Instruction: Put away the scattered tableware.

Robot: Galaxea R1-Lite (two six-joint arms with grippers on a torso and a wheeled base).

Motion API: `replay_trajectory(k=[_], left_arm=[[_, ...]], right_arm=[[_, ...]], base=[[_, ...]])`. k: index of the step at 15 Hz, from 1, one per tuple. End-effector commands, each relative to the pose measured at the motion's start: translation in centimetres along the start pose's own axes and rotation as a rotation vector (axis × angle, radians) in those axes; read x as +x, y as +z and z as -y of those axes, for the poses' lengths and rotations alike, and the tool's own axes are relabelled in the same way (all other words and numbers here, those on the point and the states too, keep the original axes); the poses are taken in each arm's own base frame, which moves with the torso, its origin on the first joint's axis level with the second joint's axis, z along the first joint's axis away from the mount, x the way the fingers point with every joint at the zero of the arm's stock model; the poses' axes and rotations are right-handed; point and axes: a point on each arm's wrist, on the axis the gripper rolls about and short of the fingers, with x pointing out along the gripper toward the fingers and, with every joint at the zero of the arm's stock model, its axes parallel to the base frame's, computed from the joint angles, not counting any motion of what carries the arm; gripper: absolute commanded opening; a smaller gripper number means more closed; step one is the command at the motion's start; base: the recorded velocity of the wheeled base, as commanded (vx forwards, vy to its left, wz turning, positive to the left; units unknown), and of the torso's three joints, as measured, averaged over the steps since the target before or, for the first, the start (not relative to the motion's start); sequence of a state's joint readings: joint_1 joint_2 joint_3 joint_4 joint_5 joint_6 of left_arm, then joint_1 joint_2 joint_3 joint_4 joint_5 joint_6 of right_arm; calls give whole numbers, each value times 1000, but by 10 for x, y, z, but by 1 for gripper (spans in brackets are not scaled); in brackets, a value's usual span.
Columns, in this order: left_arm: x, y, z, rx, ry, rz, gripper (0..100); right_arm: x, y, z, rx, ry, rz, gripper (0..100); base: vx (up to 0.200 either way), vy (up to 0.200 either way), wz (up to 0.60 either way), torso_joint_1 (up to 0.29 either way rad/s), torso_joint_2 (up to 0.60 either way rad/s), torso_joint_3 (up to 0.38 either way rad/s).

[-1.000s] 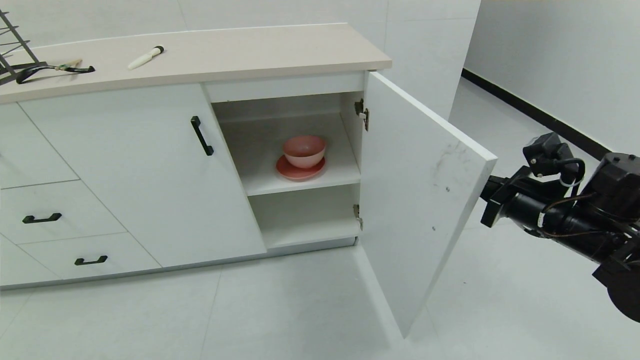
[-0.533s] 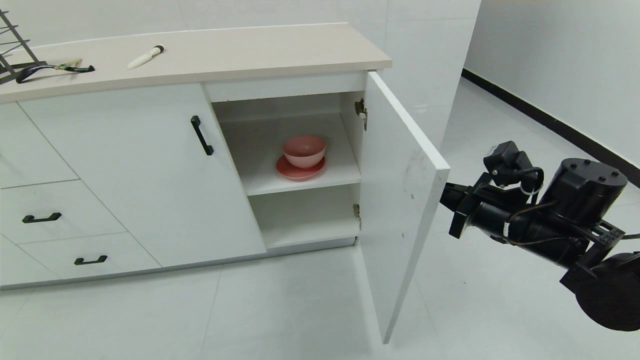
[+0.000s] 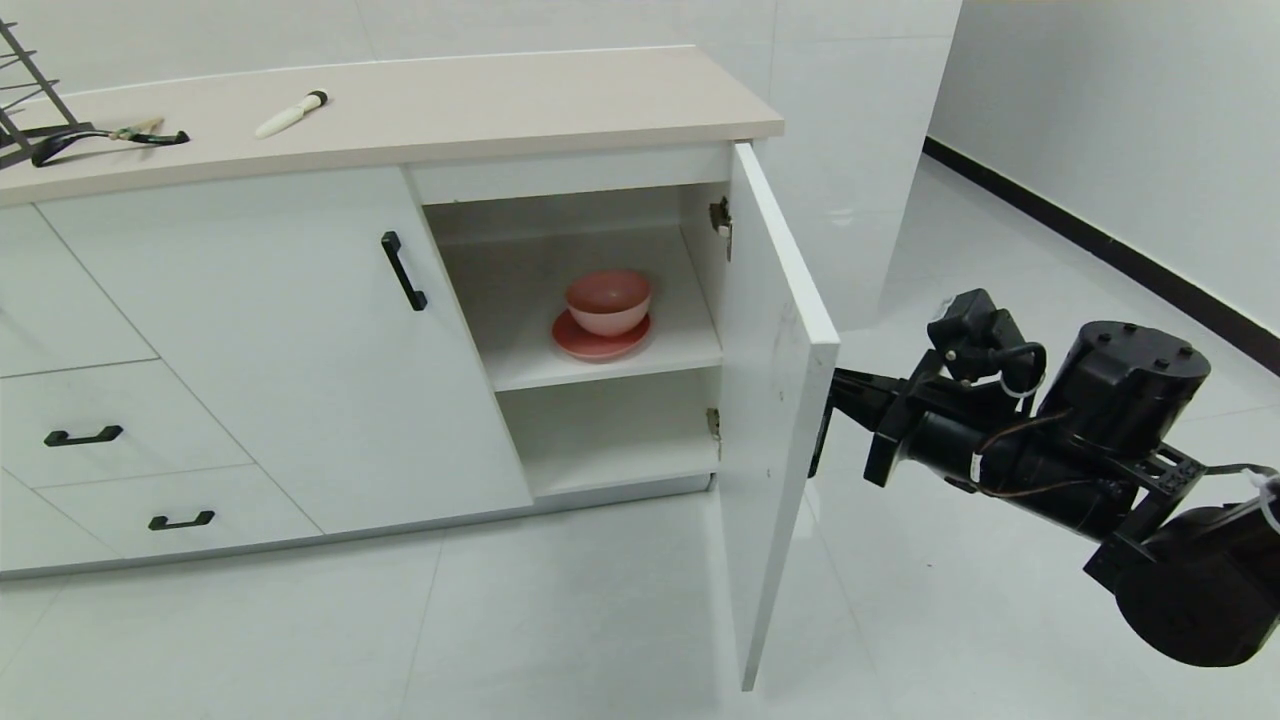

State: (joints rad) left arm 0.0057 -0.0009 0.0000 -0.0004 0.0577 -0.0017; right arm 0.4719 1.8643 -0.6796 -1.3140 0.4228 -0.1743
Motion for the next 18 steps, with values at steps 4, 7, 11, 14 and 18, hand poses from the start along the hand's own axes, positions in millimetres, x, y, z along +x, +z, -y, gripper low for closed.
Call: replay_trajectory(k=[4,7,11,14,18], left_arm=[[0,0,0,-1,1,-1,100],[0,0,0,-1,1,0,100],[0,0,0,0,1,-1,100],[0,0,0,-1,1,-1,100],[0,0,0,-1,1,0,100]], right_arm=[[15,-10,-11,13,44,-4,0],[24,-8,-8,5,42,21,0],[50,2,-19,-7,86,94,0],[67,1,-23,-9,104,125,0],[94,-4,-39,-3,151,161,0]], base=[[0,0,0,0,0,0],[0,0,0,0,0,0],[0,0,0,0,0,0],[0,0,0,0,0,0],[0,0,0,0,0,0]])
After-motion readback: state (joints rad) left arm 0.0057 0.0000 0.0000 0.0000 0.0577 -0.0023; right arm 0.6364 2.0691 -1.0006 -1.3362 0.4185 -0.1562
